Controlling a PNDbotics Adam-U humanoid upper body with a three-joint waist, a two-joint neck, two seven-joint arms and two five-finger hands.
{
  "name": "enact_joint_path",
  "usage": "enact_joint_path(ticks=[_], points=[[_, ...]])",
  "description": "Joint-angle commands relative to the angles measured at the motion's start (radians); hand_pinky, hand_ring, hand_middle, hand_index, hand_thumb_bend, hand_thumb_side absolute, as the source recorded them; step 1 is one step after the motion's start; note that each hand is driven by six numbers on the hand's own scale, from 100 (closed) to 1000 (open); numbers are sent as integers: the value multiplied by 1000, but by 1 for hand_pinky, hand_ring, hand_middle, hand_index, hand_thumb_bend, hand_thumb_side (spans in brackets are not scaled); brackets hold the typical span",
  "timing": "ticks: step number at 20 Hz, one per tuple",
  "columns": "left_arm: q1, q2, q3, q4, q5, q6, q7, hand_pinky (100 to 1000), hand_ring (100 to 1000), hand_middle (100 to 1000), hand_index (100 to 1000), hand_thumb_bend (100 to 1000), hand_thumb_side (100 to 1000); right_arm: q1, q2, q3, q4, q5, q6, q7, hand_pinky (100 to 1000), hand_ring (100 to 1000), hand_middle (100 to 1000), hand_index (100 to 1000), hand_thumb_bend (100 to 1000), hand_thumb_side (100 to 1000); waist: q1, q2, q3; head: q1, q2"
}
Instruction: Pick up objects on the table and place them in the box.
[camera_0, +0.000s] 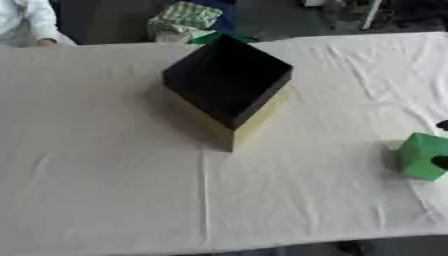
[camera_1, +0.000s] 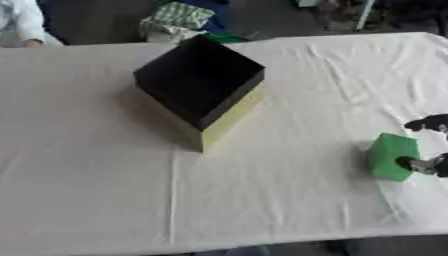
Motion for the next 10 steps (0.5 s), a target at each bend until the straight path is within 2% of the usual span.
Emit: enact_joint_path(ticks=[1,10], points=[[-15,12,1,-14,2,0,-5,639,708,593,726,214,937,-18,-21,-2,2,10,-10,7,987,944,884,1000,404,859,-3,-7,2,-2,6],[-17,6,1,-14,6,1,-8,639,708,592,725,213,939,-62,-8,30,35,61,-11,18,995,948,883,1000,423,844,-4,-2,8,-8,6]])
